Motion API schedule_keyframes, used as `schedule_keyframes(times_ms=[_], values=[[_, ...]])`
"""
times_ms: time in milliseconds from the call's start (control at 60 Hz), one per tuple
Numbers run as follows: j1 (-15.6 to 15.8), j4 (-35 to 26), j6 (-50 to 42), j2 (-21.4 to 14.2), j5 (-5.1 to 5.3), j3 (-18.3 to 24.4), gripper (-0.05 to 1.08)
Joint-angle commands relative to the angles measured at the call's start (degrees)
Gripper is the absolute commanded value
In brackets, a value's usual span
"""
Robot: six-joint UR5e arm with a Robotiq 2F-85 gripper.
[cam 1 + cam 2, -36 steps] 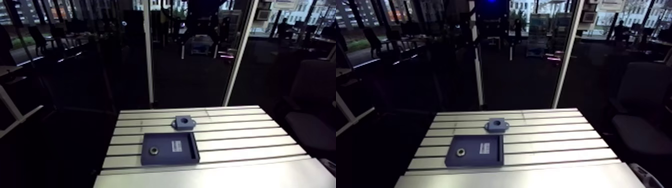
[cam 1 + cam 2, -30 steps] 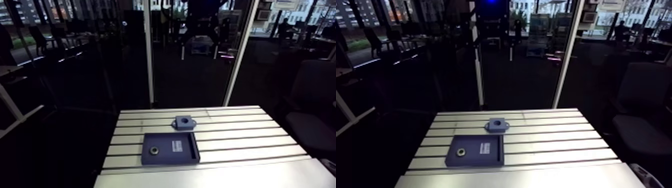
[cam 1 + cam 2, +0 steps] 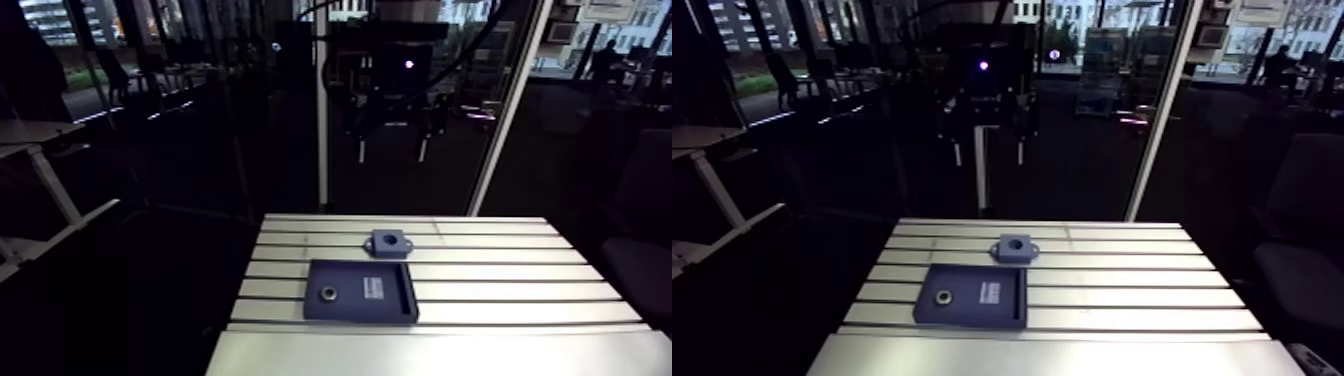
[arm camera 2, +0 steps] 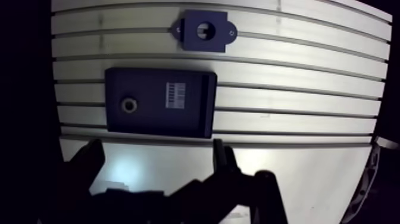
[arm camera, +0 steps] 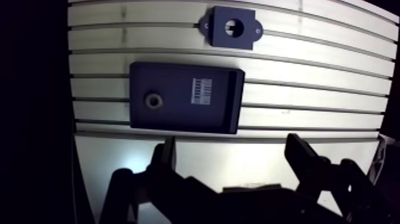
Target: Pick up the bearing and press it into the housing until flush.
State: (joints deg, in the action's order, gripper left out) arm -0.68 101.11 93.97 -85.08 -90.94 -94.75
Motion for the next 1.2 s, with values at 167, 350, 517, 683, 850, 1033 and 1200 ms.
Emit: schedule_keyframes(times_ms=[167, 350, 517, 683, 850, 1033, 1200], values=[[4.96, 12.39, -5.29, 2.80, 0.90, -9.80, 0.01], [6.02, 16.16, -7.17, 4.85, 0.78, -12.20, 0.01], [6.04, 16.97, -8.61, 6.16, 0.51, -13.27, 0.01], [6.04, 17.81, -8.79, 7.88, 0.62, -14.27, 0.01], [6.20, 20.17, -8.85, 9.94, 0.62, -14.97, 0.01], [7.18, 20.76, -8.85, 10.43, 0.72, -15.16, 0.01], [7.43, 20.83, -8.85, 11.34, 0.72, -15.34, 0.01]])
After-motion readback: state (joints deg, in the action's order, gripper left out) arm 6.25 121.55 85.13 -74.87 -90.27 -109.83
